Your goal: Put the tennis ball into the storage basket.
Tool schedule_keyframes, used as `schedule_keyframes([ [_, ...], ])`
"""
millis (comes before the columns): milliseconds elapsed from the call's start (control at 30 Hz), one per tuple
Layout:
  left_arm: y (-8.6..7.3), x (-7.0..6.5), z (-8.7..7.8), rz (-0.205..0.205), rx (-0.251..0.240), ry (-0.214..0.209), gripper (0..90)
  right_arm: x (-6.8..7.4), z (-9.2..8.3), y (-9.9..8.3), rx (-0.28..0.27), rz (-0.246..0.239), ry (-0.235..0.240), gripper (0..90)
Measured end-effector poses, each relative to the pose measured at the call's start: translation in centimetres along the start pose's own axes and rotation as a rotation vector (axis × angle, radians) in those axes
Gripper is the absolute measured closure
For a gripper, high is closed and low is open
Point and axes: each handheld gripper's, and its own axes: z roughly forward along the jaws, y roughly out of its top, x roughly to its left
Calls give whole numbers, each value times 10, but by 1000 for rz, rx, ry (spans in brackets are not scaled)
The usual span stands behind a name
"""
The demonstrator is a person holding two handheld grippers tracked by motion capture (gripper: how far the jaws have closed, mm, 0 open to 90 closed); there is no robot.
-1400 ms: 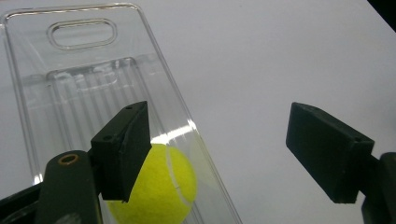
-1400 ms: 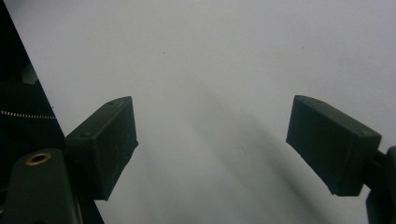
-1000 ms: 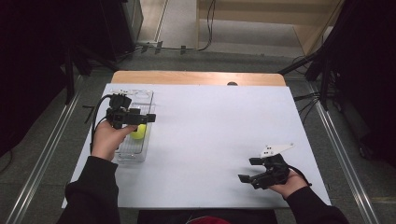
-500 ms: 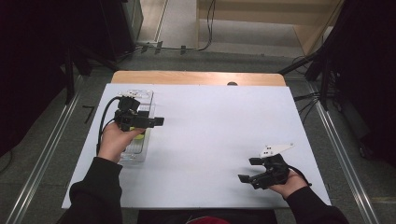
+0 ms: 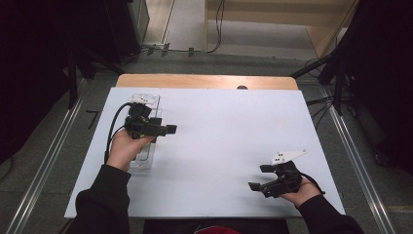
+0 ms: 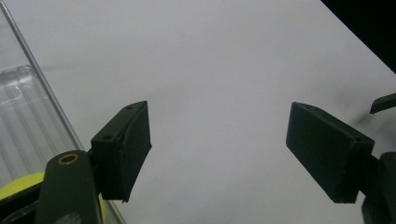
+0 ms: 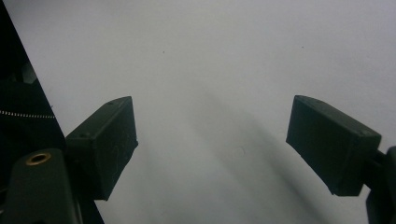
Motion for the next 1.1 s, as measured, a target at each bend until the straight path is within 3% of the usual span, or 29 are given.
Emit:
schedule_keyframes([
  [200, -1, -4, 5, 26, 5, -6, 227, 0, 0, 0, 0, -1, -1, 141],
  [700, -8, -9, 13, 16, 6, -38, 227, 0, 0, 0, -2, 2, -3, 141],
  [1100, -17, -15, 18, 46, 9, -36, 228, -1, -1, -1, -4, 2, -3, 141],
])
